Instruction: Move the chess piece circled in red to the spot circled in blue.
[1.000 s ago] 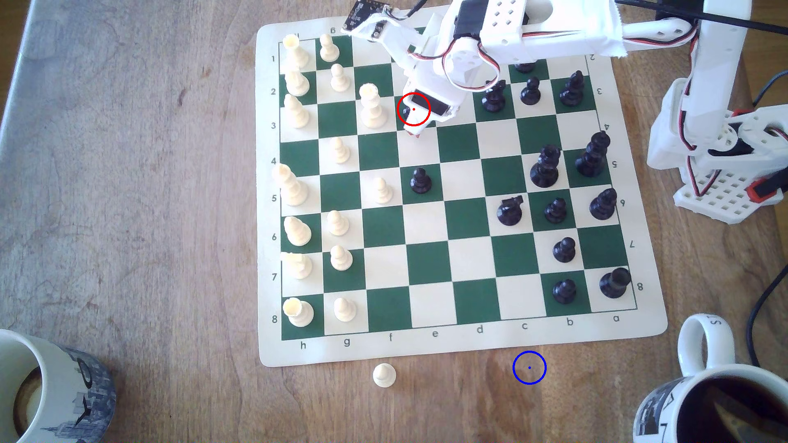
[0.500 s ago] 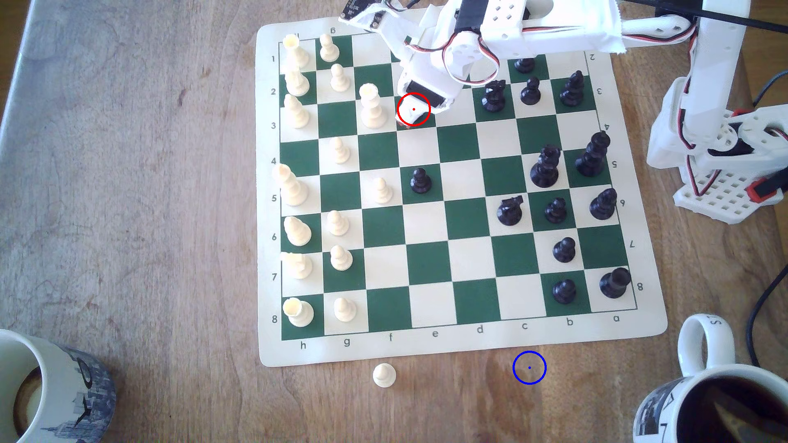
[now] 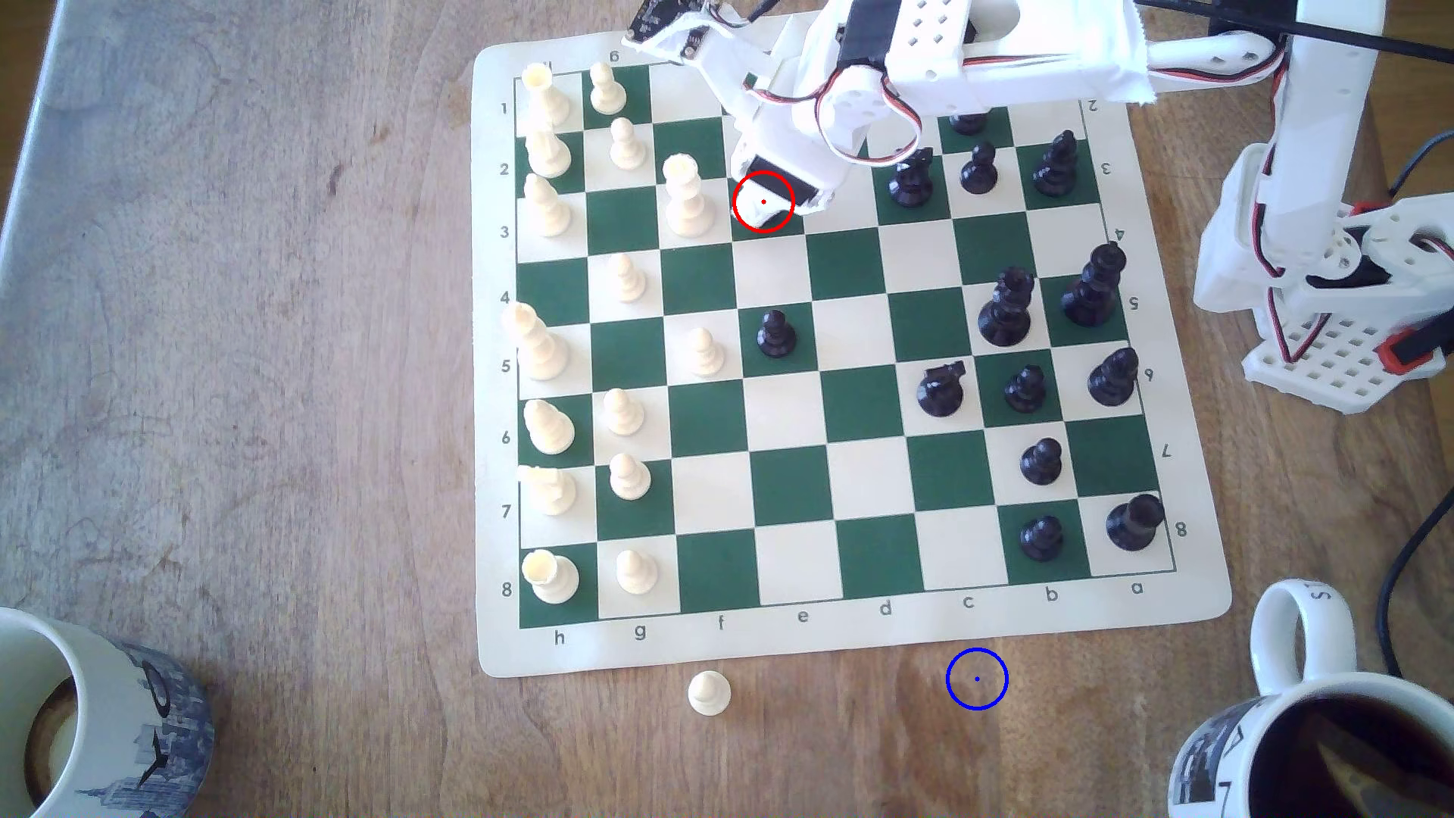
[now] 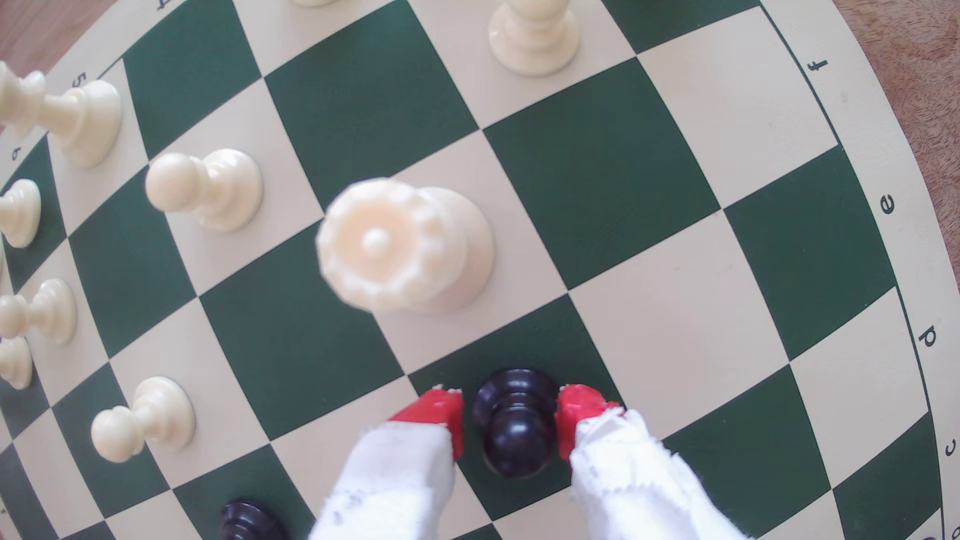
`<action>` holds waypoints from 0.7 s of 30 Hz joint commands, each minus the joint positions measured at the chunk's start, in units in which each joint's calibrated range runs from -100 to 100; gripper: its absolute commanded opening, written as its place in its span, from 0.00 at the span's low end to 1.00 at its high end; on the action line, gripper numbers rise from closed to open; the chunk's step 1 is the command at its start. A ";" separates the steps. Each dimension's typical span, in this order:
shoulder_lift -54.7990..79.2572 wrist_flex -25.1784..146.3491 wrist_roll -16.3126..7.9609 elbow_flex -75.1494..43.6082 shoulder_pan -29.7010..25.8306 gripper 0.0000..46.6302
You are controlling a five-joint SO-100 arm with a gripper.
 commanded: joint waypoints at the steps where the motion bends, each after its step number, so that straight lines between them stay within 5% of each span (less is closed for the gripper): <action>1: -4.95 -0.65 -0.15 -6.33 -0.49 0.21; 9: -5.54 -0.49 -0.15 -6.15 -0.49 0.12; 14: -5.45 -0.32 -0.10 -5.60 -0.17 0.28; 21: -5.20 0.66 0.29 -5.42 -0.17 0.29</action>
